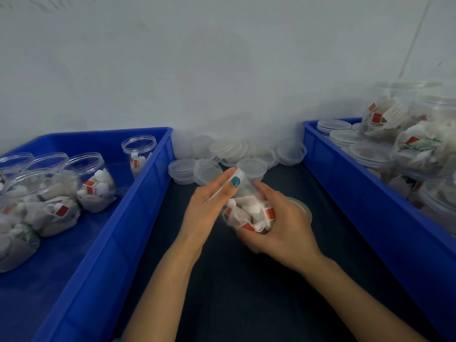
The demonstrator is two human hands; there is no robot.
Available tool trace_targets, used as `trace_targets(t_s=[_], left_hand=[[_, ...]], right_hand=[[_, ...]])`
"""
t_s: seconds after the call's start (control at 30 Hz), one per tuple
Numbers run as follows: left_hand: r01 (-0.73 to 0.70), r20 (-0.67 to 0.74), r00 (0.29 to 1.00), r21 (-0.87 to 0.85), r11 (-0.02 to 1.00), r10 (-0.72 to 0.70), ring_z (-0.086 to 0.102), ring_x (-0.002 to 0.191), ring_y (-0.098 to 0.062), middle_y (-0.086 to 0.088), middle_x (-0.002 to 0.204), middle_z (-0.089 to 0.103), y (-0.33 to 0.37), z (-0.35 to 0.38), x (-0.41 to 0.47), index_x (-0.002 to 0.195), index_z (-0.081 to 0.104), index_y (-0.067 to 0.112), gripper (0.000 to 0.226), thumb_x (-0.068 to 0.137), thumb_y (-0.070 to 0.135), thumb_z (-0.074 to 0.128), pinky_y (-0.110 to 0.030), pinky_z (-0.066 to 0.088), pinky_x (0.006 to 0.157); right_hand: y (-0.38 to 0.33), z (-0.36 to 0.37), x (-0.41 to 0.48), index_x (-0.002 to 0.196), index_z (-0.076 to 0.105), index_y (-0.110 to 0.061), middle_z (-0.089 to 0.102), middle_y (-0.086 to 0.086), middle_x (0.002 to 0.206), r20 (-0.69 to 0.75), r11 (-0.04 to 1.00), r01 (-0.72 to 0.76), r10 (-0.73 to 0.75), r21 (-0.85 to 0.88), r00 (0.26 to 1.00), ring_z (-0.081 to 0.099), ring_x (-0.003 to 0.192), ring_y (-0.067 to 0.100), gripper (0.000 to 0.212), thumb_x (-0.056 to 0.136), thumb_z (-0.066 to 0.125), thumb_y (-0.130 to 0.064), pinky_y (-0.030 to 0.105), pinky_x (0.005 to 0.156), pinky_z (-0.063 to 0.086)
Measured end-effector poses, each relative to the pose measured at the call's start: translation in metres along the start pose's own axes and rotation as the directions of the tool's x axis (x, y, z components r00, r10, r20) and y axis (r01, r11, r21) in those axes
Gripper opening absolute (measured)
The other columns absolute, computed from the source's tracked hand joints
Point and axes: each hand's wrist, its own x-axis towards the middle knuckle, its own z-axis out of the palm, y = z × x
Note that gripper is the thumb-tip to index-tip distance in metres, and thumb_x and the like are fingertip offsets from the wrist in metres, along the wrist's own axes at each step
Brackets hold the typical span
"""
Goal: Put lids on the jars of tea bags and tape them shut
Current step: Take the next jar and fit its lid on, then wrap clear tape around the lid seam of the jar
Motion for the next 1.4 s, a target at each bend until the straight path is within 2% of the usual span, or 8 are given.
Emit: trace_targets(t_s=[0.17, 0.43, 0.53, 0.63, 0.83, 1.07, 1.23, 1.4], left_hand=[[-0.090, 0.091, 0.991, -0.136, 0.987, 0.103, 0.050, 0.136, -0.017, 0.017, 0.136, 0.063, -0.002, -0.010, -0.002, 0.128, 0.057, 0.060, 0.072, 0.062, 0.087, 0.063, -0.060, 0.029, 0.116], [-0.149, 0.083, 0.982, -0.224, 0.963, 0.171, 0.065, 0.120, -0.022, 0.007, 0.131, 0.067, 0.001, -0.004, -0.008, 0.129, 0.064, 0.044, 0.071, 0.066, 0.075, 0.072, -0.052, 0.054, 0.099], [-0.158, -0.036, 0.987, -0.320, 0.934, 0.155, 0.068, 0.114, -0.024, 0.001, 0.127, 0.069, 0.000, -0.008, -0.003, 0.128, 0.063, 0.042, 0.083, 0.054, 0.076, 0.080, -0.044, 0.059, 0.088], [-0.224, -0.197, 0.962, -0.159, 0.962, 0.191, 0.062, 0.113, 0.000, 0.028, 0.122, 0.062, -0.001, -0.010, 0.002, 0.116, 0.062, 0.055, 0.077, 0.045, 0.077, 0.083, -0.030, 0.057, 0.088], [-0.273, -0.216, 0.929, 0.147, 0.951, 0.300, 0.053, 0.117, 0.004, 0.020, 0.127, 0.057, -0.013, 0.014, 0.000, 0.128, 0.053, 0.040, 0.082, 0.055, 0.054, 0.088, -0.013, 0.045, 0.093], [-0.355, -0.142, 0.911, 0.206, 0.912, 0.387, 0.050, 0.123, -0.001, 0.014, 0.134, 0.051, -0.019, 0.022, -0.002, 0.130, 0.046, 0.044, 0.079, 0.062, 0.069, 0.077, -0.009, 0.039, 0.096], [-0.461, -0.187, 0.804, 0.404, 0.790, 0.565, 0.048, 0.128, -0.006, 0.013, 0.132, 0.052, -0.020, 0.023, -0.005, 0.132, 0.056, 0.027, 0.050, 0.092, 0.056, 0.059, -0.019, 0.041, 0.103], [-0.492, -0.146, 0.725, 0.573, 0.655, 0.673, 0.055, 0.114, -0.006, 0.014, 0.113, 0.063, -0.014, 0.025, -0.008, 0.110, 0.066, 0.024, 0.028, 0.095, 0.046, 0.058, -0.035, 0.044, 0.098]], right_hand=[[-0.002, -0.012, 0.007, 0.096, 0.076, -0.048, 0.077, -0.008, 0.100, 0.442, 0.664, -0.379, 0.081, 0.645, 0.894, 0.073, 0.093, 0.009, 0.042, 0.054, 0.078, -0.055, 0.024, 0.077, 0.057], [0.007, -0.012, 0.003, 0.114, 0.065, -0.026, 0.077, -0.004, 0.103, 0.582, 0.561, -0.495, 0.027, 0.664, 0.812, 0.073, 0.097, 0.016, 0.088, 0.039, 0.089, -0.066, 0.027, 0.080, 0.059], [0.003, -0.017, 0.010, 0.113, 0.067, -0.039, 0.073, -0.020, 0.106, 0.446, 0.777, -0.310, 0.042, 0.548, 0.894, 0.069, 0.099, 0.002, 0.039, 0.079, 0.070, -0.059, 0.016, 0.077, 0.054], [0.023, -0.036, 0.022, 0.122, 0.062, -0.035, 0.068, -0.021, 0.111, 0.225, 0.974, -0.107, 0.060, 0.202, 0.973, 0.063, 0.106, -0.003, 0.040, 0.090, 0.054, -0.056, 0.021, 0.090, 0.053], [0.081, -0.068, 0.030, 0.102, 0.058, -0.052, 0.056, -0.025, 0.110, 0.338, 0.932, -0.075, 0.203, -0.355, 0.919, 0.046, 0.108, -0.008, 0.046, 0.065, 0.084, -0.057, 0.018, 0.087, 0.043], [0.095, -0.056, 0.026, 0.090, 0.056, -0.045, 0.062, -0.018, 0.096, 0.285, 0.917, 0.070, 0.049, -0.394, 0.957, 0.057, 0.095, 0.003, 0.017, 0.088, 0.071, -0.037, 0.029, 0.082, 0.050], [0.068, -0.038, 0.021, 0.100, 0.049, -0.033, 0.061, 0.000, 0.082, -0.061, 1.000, -0.015, 0.015, 0.002, 0.998, 0.057, 0.068, 0.017, 0.022, 0.098, 0.038, -0.052, 0.048, 0.064, 0.052], [0.038, -0.022, 0.011, 0.122, 0.048, -0.029, 0.052, -0.020, 0.091, -0.187, 0.957, 0.290, -0.288, -0.016, 0.939, 0.053, 0.078, 0.009, 0.026, 0.102, 0.036, -0.040, 0.024, 0.066, 0.043]])
